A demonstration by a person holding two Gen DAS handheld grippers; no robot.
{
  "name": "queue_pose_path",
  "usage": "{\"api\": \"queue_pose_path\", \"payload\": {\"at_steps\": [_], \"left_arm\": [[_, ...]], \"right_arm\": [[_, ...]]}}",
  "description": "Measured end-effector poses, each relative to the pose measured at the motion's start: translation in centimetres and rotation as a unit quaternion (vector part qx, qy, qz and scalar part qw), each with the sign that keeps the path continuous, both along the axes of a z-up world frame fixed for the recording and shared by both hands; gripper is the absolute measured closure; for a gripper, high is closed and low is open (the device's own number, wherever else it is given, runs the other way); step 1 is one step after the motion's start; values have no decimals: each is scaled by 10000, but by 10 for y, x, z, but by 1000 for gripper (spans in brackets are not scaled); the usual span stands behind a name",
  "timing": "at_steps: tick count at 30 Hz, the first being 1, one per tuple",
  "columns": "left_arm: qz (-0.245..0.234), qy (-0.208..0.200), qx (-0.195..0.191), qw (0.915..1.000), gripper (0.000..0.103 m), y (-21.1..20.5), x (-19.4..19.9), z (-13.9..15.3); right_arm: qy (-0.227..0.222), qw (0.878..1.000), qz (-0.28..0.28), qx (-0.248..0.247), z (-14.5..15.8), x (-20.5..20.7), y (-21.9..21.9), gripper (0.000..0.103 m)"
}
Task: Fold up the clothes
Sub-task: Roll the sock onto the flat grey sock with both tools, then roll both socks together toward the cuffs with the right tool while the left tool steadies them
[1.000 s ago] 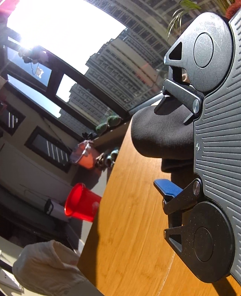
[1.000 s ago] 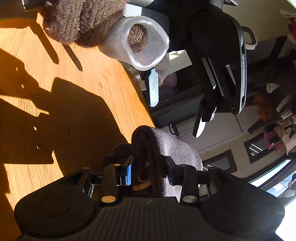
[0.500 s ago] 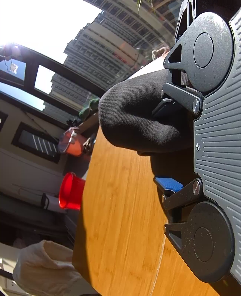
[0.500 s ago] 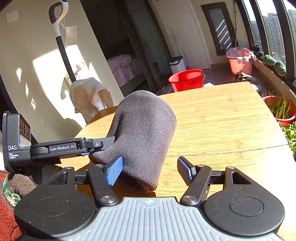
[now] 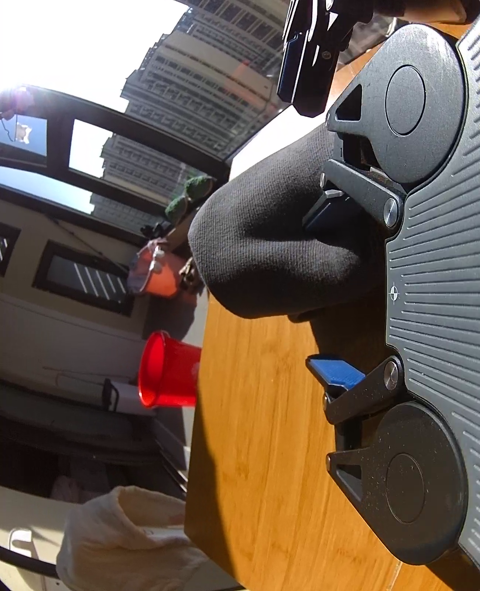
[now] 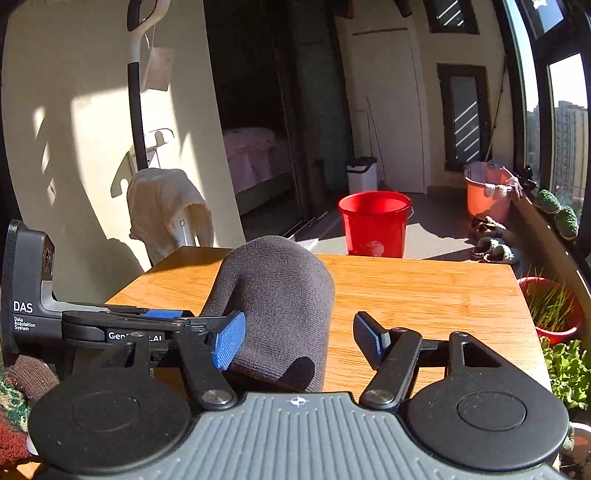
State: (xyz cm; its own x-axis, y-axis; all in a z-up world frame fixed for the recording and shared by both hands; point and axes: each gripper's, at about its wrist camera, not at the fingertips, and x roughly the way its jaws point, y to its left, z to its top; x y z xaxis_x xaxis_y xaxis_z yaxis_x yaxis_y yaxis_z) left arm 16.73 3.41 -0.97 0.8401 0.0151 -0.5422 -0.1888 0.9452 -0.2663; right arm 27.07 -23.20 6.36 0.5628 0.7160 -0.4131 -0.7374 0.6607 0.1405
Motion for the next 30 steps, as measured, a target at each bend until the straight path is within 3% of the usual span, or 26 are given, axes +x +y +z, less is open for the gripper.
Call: {"api": "queue_pose_path", "payload": {"at_steps": [3, 6, 9, 12, 15, 19, 22, 26, 30], "left_arm": [[-27, 8, 75, 10000, 22, -1, 0, 1], [-63, 3, 203, 9998, 20, -2, 0, 1], [-69, -58, 300, 9995, 17, -1, 0, 0], [-114, -180, 204, 9996, 17, 3, 1, 1], [-74, -372, 129, 9992, 25, 0, -12, 13], [-285, -645, 296, 9971, 26, -20, -31, 25], [-430, -431, 600, 9963, 25, -31, -25, 16], [-458, -306, 416, 9976, 25, -29, -21, 2], [-434, -317, 318, 9980, 21, -26, -19, -4]], "right_arm": [[199, 9993, 137, 282, 13, 24, 29, 31], [1041, 9925, 420, 485, 2, 50, 59, 31], [1473, 9891, -27, -82, -31, 67, 80, 40], [1289, 9913, -163, -228, -48, 65, 76, 44], [1392, 9897, -246, -210, -47, 65, 67, 44], [1376, 9897, -379, -123, -50, 62, 57, 44], [1229, 9909, -544, 14, -47, 54, 45, 43], [557, 9970, -526, 108, -31, 15, 12, 39], [866, 9954, -414, 49, -46, -6, -12, 39]]}}
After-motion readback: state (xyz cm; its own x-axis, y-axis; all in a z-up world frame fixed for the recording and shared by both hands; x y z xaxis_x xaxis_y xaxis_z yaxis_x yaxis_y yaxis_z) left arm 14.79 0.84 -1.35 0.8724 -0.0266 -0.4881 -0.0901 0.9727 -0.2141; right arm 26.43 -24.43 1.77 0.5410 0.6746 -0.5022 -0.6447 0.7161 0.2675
